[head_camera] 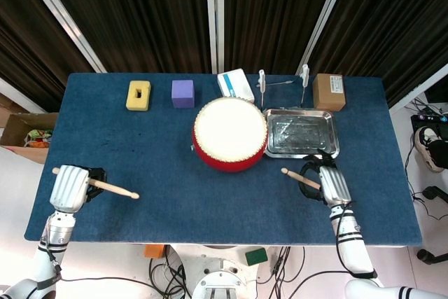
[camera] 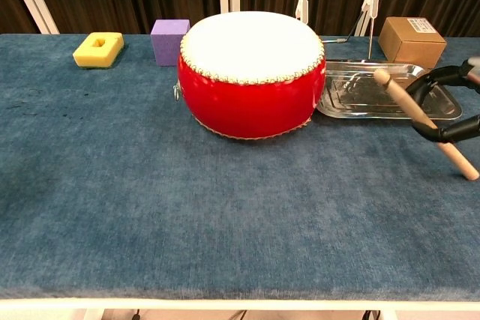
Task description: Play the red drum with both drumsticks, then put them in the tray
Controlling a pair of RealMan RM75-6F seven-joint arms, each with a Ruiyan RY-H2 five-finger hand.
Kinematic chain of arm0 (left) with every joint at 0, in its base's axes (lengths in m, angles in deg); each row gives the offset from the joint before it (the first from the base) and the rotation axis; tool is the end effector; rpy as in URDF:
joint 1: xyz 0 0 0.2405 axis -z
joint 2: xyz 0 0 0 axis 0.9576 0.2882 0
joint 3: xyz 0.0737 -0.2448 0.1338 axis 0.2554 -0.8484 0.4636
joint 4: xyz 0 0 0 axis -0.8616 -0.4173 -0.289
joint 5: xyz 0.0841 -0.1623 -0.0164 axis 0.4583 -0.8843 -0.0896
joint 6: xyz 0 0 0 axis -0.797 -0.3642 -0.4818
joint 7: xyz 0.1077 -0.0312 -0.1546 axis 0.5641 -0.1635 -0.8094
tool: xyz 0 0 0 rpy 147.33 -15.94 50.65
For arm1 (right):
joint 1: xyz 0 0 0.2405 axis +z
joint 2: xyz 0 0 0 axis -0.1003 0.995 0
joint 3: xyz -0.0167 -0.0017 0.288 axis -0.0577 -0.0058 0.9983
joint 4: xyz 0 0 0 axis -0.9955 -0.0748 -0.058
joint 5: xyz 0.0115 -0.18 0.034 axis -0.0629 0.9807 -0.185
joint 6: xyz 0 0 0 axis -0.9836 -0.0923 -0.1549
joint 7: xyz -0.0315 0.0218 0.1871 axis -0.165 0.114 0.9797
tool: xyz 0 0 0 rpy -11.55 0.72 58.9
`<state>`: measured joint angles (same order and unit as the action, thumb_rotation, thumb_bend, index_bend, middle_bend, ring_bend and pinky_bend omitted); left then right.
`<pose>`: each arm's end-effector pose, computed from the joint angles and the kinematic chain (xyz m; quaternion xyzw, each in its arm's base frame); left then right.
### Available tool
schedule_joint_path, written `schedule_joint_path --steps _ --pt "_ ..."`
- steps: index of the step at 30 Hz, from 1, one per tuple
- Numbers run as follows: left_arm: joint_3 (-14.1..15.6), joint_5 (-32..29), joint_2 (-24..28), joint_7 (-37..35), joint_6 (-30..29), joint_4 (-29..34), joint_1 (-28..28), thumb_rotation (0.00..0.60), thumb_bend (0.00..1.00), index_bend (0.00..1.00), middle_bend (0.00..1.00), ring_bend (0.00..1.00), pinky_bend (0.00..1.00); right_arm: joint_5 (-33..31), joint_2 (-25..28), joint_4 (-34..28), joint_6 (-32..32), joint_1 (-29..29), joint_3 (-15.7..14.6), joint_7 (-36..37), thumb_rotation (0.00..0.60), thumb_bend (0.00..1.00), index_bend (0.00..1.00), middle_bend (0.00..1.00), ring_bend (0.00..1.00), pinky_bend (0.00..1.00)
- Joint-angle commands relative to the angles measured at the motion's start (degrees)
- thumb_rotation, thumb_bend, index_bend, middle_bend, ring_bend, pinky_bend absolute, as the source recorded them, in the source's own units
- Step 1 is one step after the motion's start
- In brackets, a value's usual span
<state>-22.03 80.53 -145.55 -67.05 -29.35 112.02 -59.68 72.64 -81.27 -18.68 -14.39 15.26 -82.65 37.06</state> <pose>-0.2800 0.2731 0.1117 -0.6011 -0.3354 -0.5206 0.5052 -0.2542 -0.3034 0.0413 0.5246 -0.5830 0.4606 0.4158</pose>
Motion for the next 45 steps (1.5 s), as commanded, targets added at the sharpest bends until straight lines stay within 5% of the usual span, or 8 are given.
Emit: schedule_joint_path --steps 1,9,16,25,36,45 --pt "-0.1 0.1 0.1 0.3 -0.1 0.3 0.0 0.600 0.71 1.00 1.00 1.00 1.00 9.9 7.5 -1.2 -7.2 -2.2 2.0 34.8 0.600 0.43 0.64 0.29 0.05 0.09" --pt "-0.6 0.2 0.0 0.7 0.4 0.8 0.4 0.600 0.71 1.00 1.00 1.00 1.00 20.5 5.9 10.2 -6.1 -2.4 0.2 72.1 0.600 0.43 0.64 0.34 0.11 0.16" --pt "-0.7 0.2 0.0 1.1 0.9 1.3 0.7 0.600 0.71 1.00 1.00 1.00 1.00 25.6 0.9 20.6 -4.0 0.3 -1.1 93.4 0.600 0.43 0.59 0.36 0.11 0.16" --pt "-0.4 0.1 -0.1 1.0 1.4 1.2 0.5 0.600 0.71 1.00 1.00 1.00 1.00 26.9 -5.1 29.4 -3.1 3.0 -2.6 102.0 0.600 0.40 0.41 0.35 0.11 0.16" --pt "-0.1 0.1 0.0 0.3 1.3 0.8 0.0 0.600 0.71 1.00 1.00 1.00 1.00 27.2 -8.3 34.4 -0.3 3.3 -4.5 102.6 0.600 0.38 0.39 0.40 0.19 0.23" --pt "0.0 0.4 0.3 0.6 1.2 0.9 -0.2 0.600 0.71 1.00 1.00 1.00 1.00 26.7 -9.8 36.0 -0.4 3.0 -6.5 100.8 0.600 0.11 0.49 0.52 0.32 0.33"
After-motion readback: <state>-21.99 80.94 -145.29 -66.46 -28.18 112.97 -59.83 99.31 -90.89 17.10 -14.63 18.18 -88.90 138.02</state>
